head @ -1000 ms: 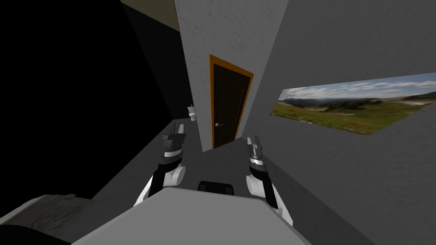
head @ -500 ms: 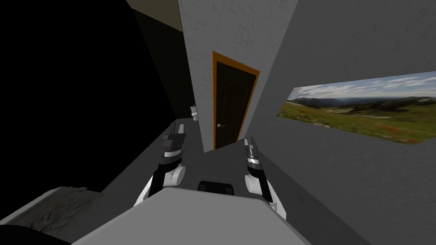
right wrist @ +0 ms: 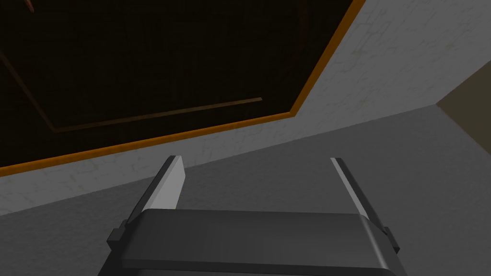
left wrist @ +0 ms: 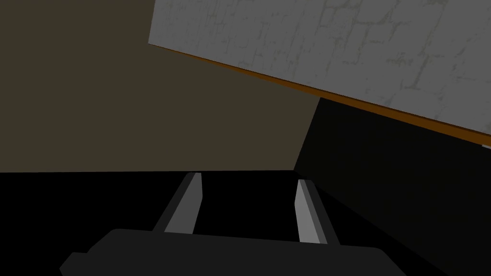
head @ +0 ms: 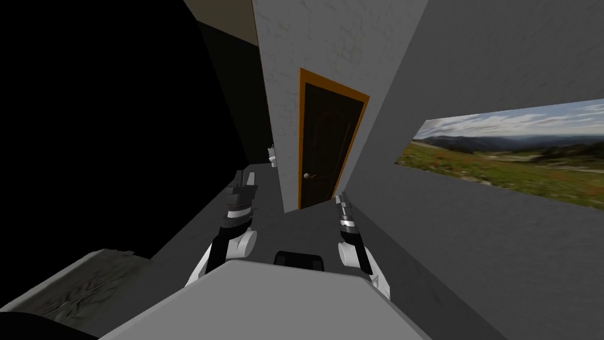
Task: Pull the door open
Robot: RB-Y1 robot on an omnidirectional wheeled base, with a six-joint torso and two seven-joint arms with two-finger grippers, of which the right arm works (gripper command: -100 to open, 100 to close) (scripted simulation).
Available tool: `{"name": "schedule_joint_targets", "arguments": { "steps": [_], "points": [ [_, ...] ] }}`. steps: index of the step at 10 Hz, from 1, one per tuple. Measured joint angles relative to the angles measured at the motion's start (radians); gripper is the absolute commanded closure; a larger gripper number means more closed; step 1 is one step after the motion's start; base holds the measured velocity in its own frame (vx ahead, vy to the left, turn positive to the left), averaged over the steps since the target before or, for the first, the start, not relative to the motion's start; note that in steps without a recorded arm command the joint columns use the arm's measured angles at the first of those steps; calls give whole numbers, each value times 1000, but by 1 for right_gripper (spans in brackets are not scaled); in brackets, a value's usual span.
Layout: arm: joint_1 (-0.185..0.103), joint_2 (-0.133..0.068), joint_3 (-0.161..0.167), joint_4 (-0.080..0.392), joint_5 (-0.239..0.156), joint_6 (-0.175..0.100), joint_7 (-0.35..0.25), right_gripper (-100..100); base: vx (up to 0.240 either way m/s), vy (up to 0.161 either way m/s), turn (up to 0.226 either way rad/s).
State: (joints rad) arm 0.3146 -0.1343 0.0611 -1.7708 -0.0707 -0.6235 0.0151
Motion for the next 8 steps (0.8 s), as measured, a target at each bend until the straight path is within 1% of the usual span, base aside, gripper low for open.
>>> {"name": "schedule_joint_targets", "arguments": {
  "steps": [1, 2, 4, 5, 6, 7, 8],
  "points": [
    [-16, -10, 0, 30, -1, -1, -8, -100, 100, 0, 146],
    [-28, -21, 0, 53, -3, 2, -17, -100, 71, -7, 48],
    [-45, -28, 3, 101, -3, 0, -24, -100, 69, -5, 114],
    [-59, -35, 5, 131, -3, -4, -30, -100, 58, -5, 51],
    [-70, -41, 3, 154, -5, -6, -36, -100, 58, -2, 85],
    [-75, -51, 3, 173, -6, -5, -43, -100, 78, -5, 144],
    [-88, -57, 5, 198, -7, -5, -50, -100, 61, -10, 49]
  ]
}}
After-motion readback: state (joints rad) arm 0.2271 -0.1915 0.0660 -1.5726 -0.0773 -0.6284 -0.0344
